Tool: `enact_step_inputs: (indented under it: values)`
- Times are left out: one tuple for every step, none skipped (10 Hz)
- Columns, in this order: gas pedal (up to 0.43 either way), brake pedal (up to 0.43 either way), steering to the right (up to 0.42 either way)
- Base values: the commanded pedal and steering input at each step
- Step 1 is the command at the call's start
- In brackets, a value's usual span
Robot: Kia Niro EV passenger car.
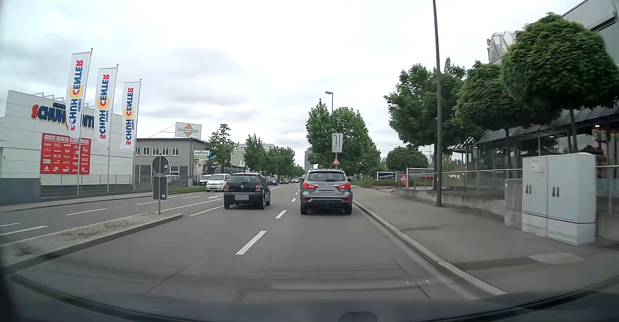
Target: Follow the waypoints while adhering to traffic rules and regulations
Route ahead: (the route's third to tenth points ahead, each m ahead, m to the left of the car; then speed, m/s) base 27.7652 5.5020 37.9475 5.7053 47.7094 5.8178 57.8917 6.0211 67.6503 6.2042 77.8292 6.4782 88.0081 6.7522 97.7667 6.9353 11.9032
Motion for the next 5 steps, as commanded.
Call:
enact_step_inputs:
  values:
    - [0.177, 0.000, -0.010]
    - [0.177, 0.000, -0.010]
    - [0.177, 0.000, -0.010]
    - [0.177, 0.000, -0.010]
    - [0.177, 0.000, -0.010]
